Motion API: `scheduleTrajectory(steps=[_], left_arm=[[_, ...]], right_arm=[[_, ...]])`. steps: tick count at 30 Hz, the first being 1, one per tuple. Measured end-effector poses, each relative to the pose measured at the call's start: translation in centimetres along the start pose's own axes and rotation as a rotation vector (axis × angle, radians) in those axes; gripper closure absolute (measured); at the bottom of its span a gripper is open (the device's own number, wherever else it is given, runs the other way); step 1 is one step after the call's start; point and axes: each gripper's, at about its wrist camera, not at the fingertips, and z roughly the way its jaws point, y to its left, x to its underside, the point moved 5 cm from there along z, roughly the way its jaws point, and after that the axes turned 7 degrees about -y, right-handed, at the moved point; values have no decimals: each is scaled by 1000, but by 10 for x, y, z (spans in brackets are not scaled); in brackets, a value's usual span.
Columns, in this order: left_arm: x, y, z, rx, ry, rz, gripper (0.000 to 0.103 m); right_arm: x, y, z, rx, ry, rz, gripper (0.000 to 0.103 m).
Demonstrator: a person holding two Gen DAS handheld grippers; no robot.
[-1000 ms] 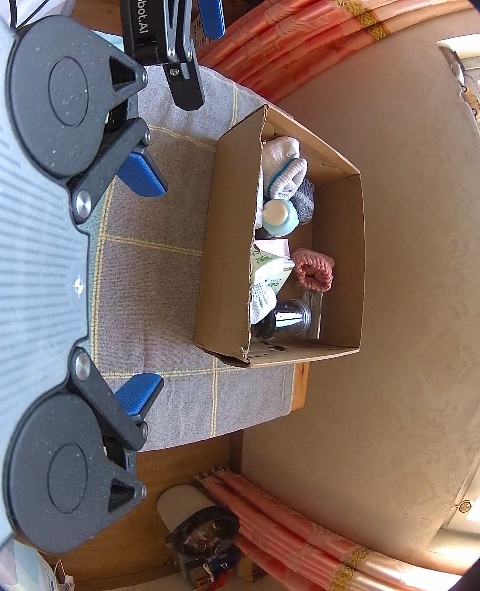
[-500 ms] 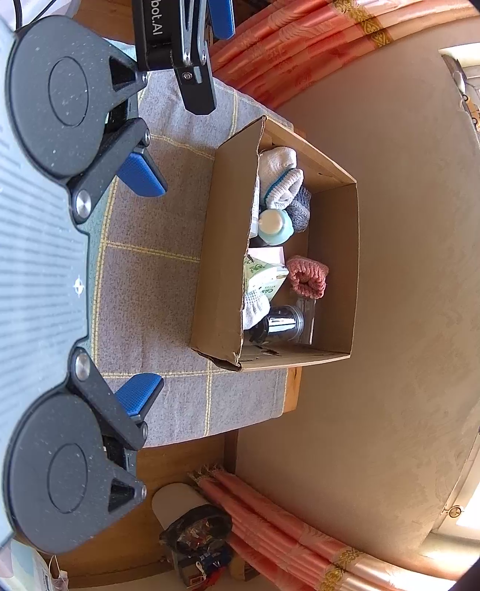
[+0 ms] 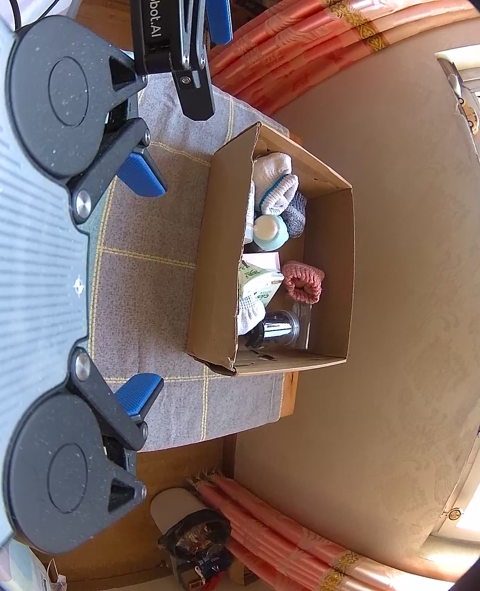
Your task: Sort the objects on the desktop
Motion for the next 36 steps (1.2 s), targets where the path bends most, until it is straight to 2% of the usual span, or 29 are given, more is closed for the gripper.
scheduleTrajectory(steps=[36], left_arm=[[0,2,1,6,12,-9,4]], right_arm=[[0,5,-2,-12,5,-3,0]])
